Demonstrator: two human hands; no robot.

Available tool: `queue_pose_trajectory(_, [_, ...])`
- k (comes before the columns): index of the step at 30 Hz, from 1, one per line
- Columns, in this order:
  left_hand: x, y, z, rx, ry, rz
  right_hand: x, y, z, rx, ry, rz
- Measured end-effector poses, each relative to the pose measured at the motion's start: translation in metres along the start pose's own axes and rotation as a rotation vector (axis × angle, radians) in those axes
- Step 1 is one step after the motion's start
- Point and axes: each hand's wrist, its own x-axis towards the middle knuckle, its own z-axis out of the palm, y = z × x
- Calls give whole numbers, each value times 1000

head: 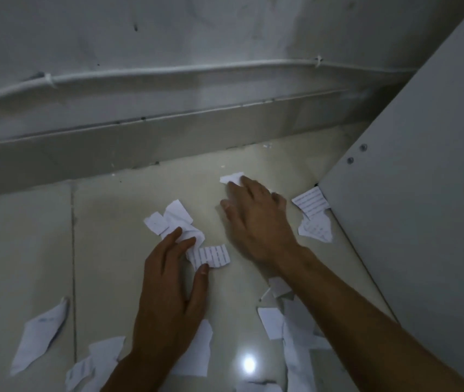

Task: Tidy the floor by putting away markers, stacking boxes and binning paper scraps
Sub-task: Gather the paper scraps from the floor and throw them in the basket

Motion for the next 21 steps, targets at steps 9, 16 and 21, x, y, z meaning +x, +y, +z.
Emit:
queue_pose_trajectory(9, [-3, -1, 0, 16, -42, 32, -16, 49, -2, -62, -23, 259])
queue_pose_trajectory(16, [-8, 3, -6, -118, 4, -25, -64, -4, 2, 222, 3, -146])
queue_pose_trajectory(21, [-16, 2, -24, -123, 0, -64, -2, -15, -3, 86, -152, 45])
